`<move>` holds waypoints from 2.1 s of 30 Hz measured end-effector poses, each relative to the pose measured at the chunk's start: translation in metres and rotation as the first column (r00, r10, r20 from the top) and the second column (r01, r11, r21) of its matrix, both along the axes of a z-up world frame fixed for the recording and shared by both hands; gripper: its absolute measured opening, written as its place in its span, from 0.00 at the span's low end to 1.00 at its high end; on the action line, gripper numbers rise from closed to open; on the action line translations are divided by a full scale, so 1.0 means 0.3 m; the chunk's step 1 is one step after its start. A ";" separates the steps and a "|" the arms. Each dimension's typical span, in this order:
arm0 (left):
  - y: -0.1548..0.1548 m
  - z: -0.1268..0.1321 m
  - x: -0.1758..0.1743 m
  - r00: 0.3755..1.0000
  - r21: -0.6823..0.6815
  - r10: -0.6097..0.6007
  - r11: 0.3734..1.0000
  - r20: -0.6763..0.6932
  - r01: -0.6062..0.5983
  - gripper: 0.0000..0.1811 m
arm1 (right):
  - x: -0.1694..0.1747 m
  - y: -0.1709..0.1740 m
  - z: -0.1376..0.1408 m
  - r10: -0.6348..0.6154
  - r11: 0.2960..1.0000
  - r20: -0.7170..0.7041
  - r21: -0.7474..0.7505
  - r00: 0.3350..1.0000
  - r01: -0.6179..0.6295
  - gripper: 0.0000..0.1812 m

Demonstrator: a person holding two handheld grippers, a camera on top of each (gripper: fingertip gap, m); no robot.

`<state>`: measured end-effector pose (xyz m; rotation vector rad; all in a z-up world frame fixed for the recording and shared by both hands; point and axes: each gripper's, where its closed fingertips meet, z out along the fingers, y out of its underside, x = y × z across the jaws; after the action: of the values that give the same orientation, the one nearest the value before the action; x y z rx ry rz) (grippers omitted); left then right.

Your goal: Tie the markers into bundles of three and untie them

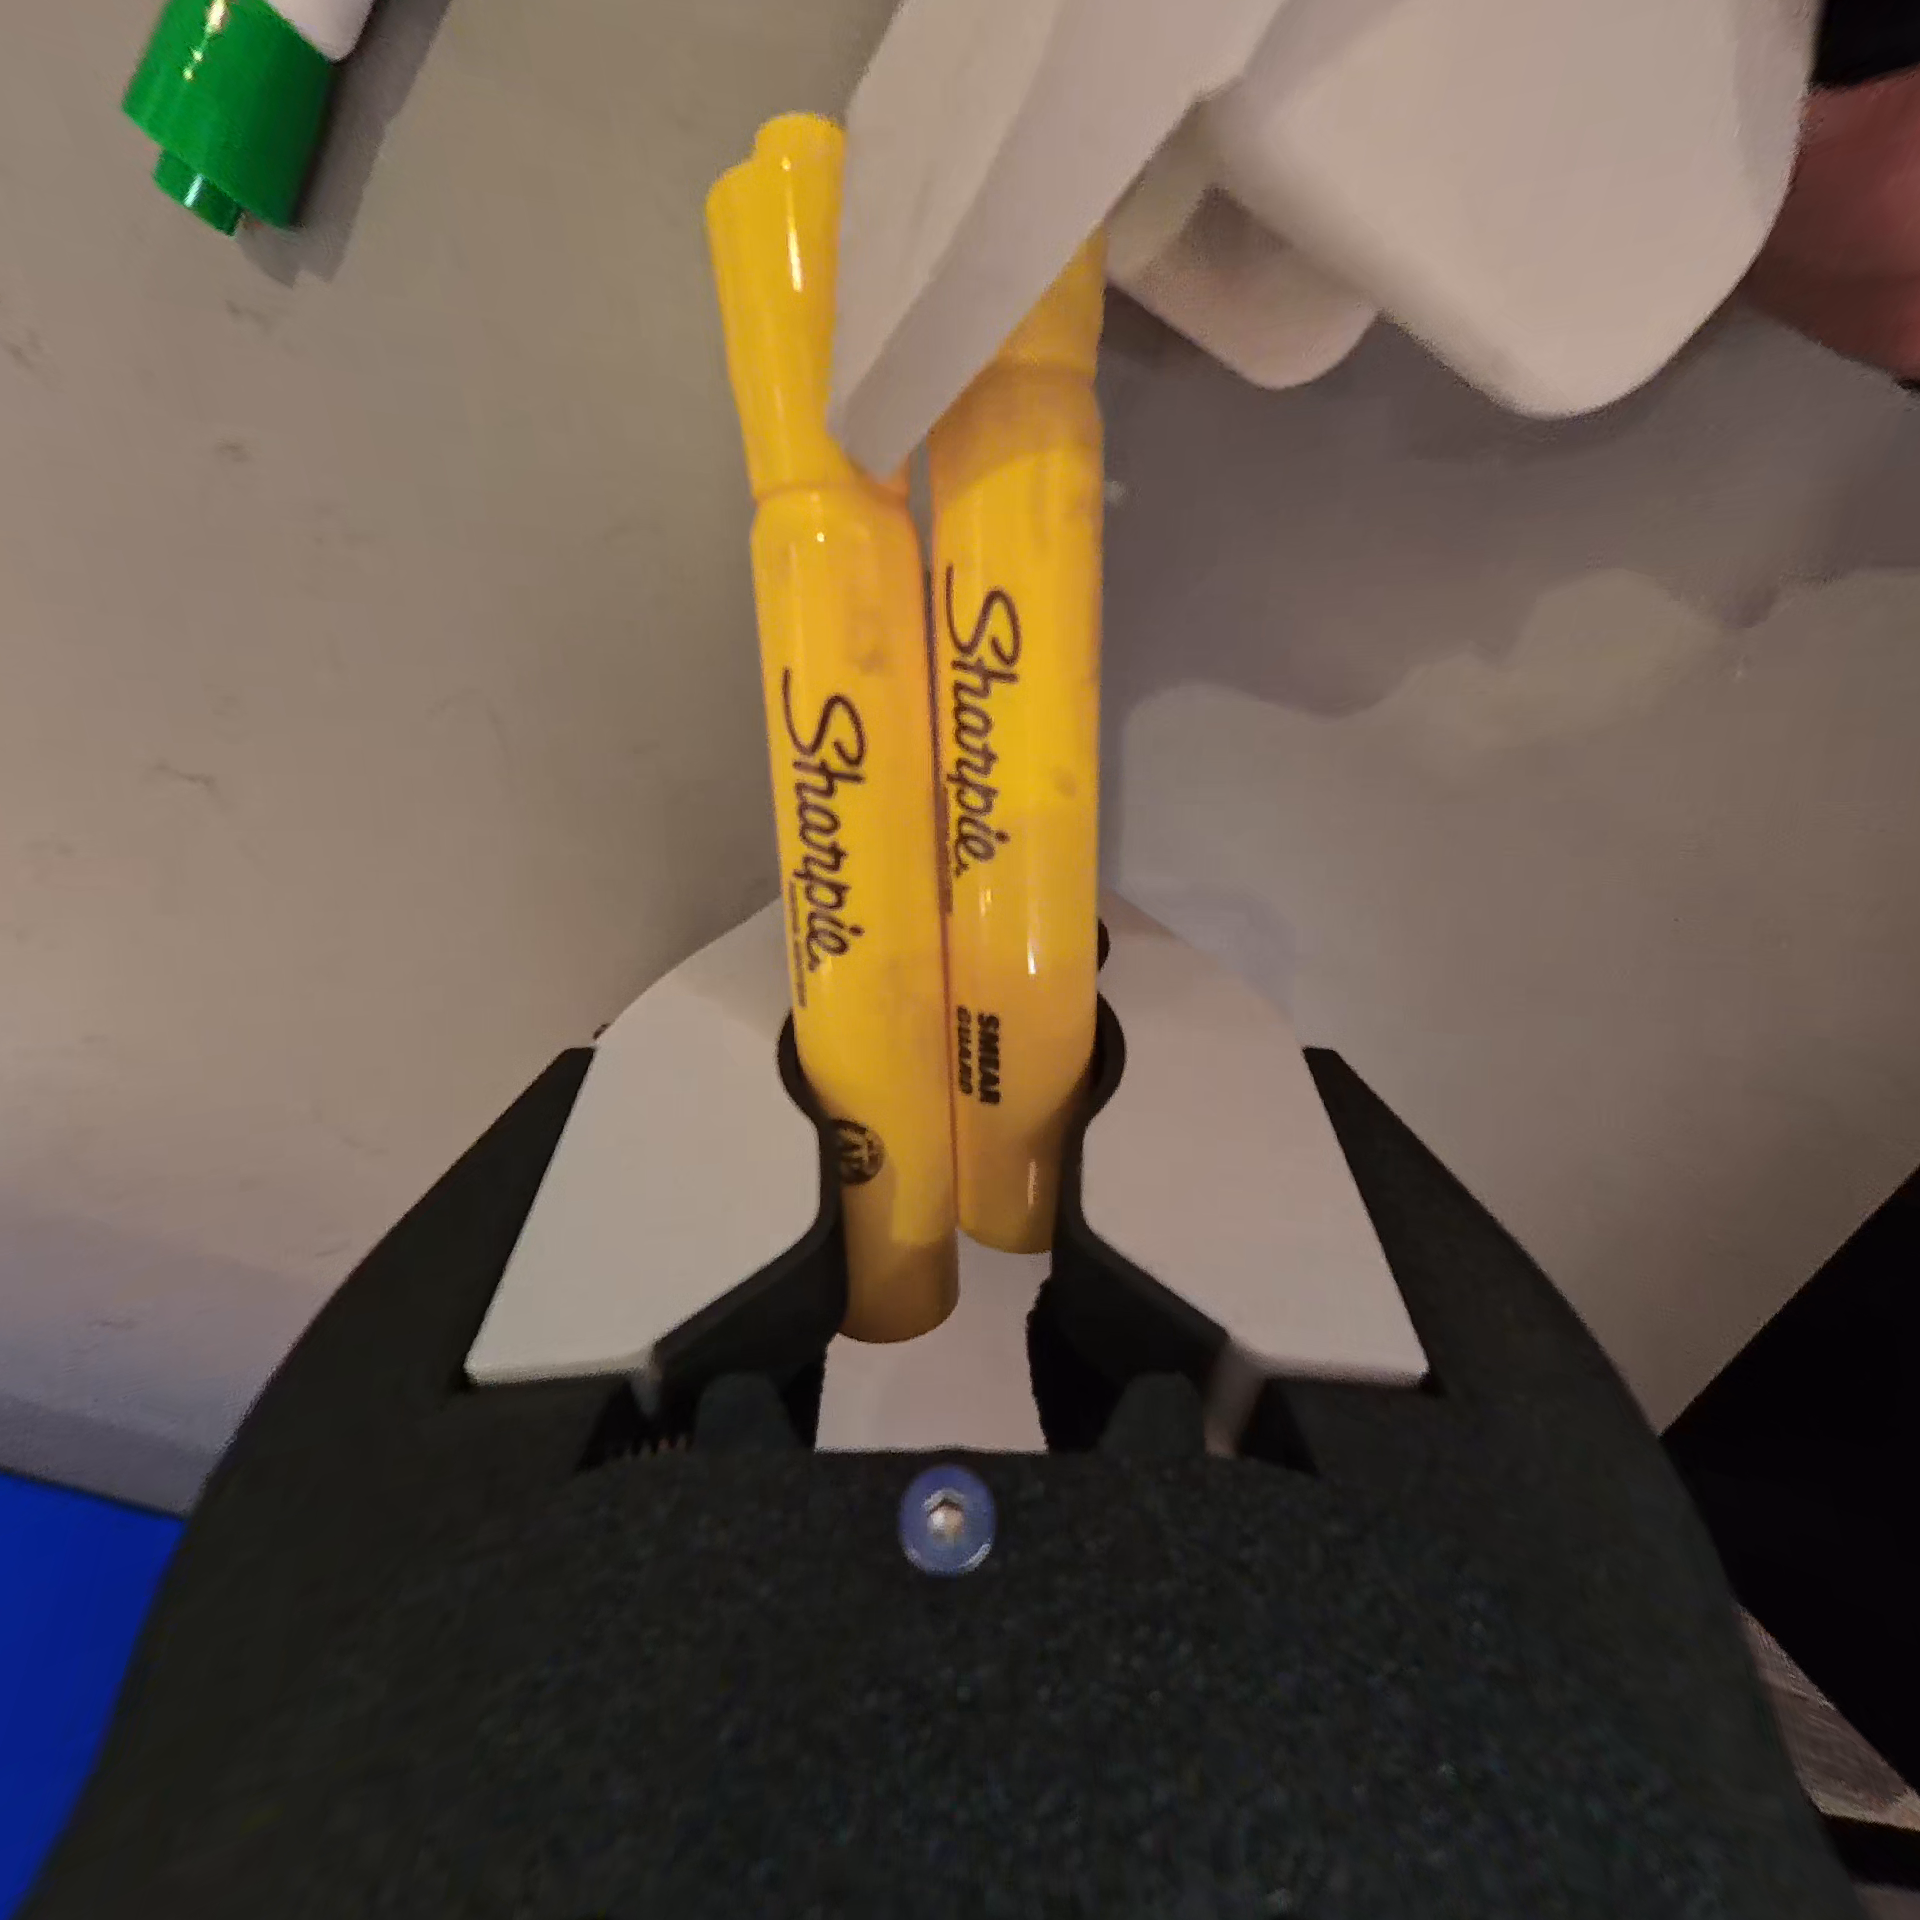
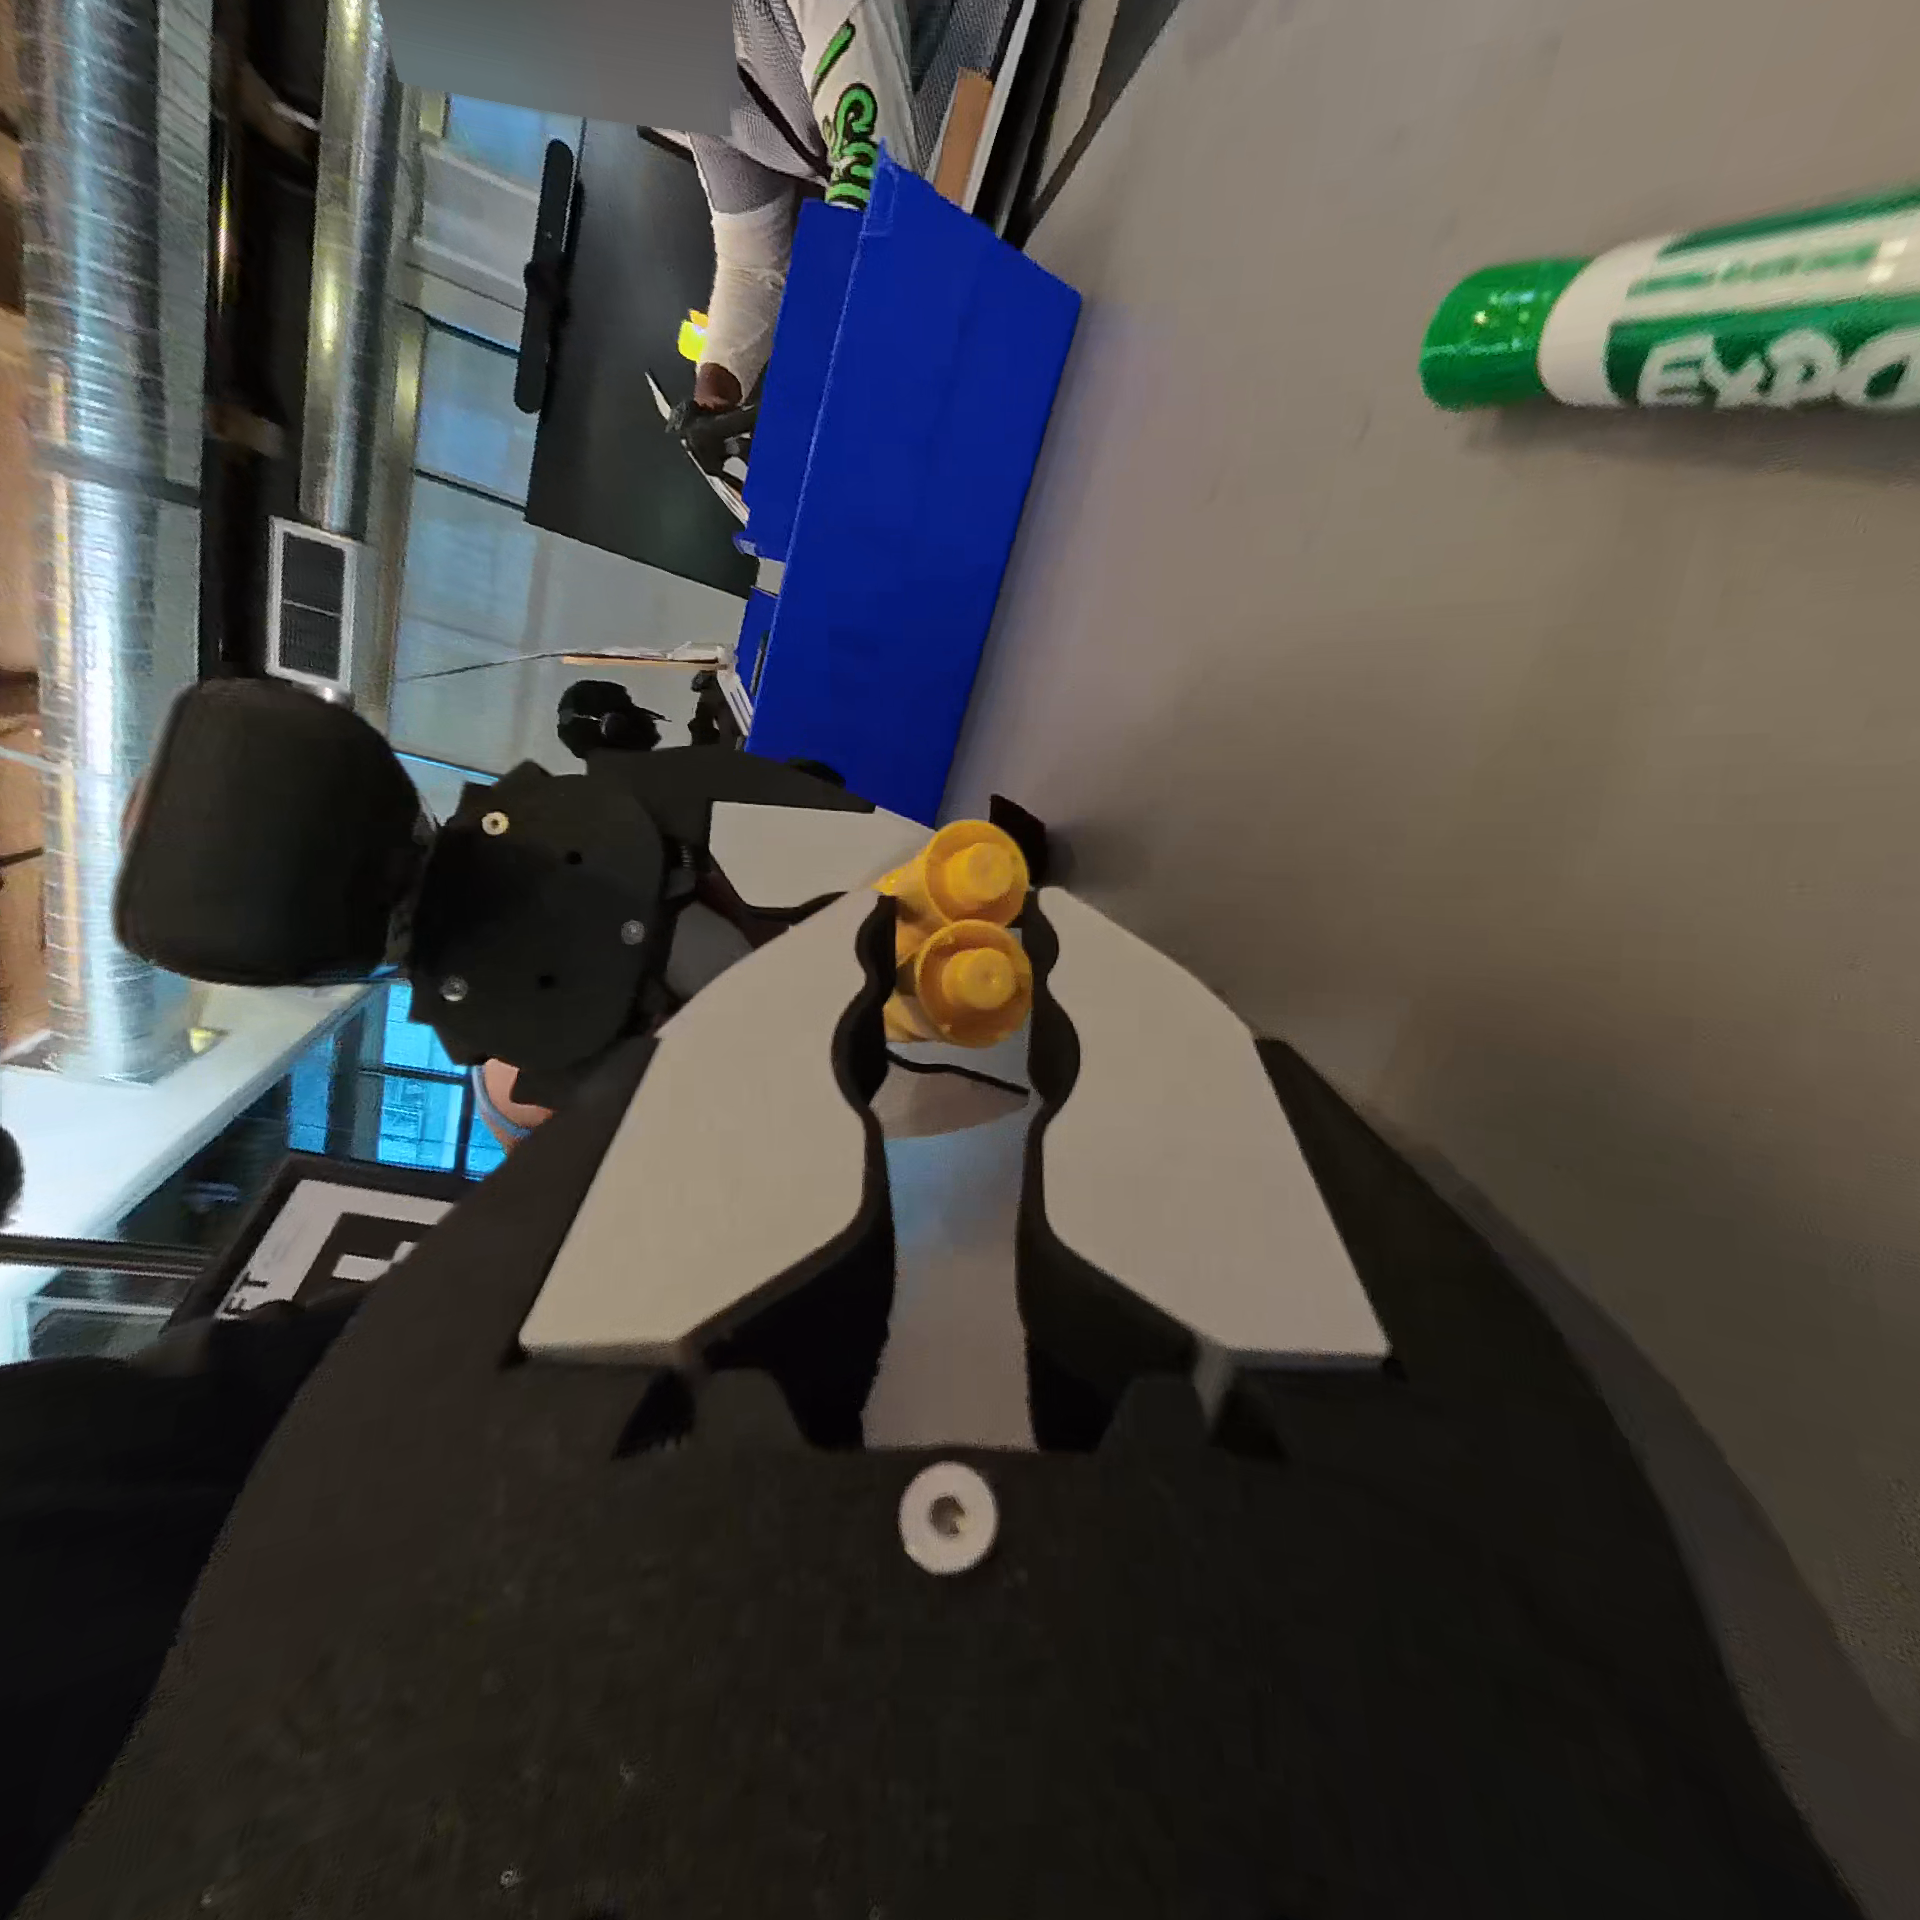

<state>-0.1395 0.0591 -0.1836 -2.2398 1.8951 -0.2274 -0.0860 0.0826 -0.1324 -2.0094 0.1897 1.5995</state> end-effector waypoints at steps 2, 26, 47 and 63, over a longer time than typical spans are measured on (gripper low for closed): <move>0.003 -0.009 -0.010 1.000 -0.008 0.005 1.000 -0.019 -0.005 0.24 | -0.006 0.001 -0.006 -0.016 0.999 -0.018 -0.029 1.000 0.015 0.12; 0.040 -0.027 -0.003 0.987 0.032 0.011 0.999 -0.157 -0.006 0.23 | -0.015 0.006 0.013 -0.189 0.978 -0.116 -0.110 0.975 0.177 0.10; 0.038 -0.017 -0.084 0.989 -0.057 0.001 0.998 -0.151 -0.009 0.23 | 0.025 -0.013 0.068 -0.025 0.990 0.003 0.136 1.000 0.024 0.21; -0.002 0.032 -0.089 0.996 -0.087 -0.032 0.996 -0.080 0.025 0.23 | -0.065 -0.039 0.090 0.138 0.978 0.061 0.151 0.989 -0.145 0.20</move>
<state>-0.1660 0.0584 -0.1739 -2.3114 1.9966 -0.2289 -0.1056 0.0709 -0.1055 -1.9770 -0.0973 1.5944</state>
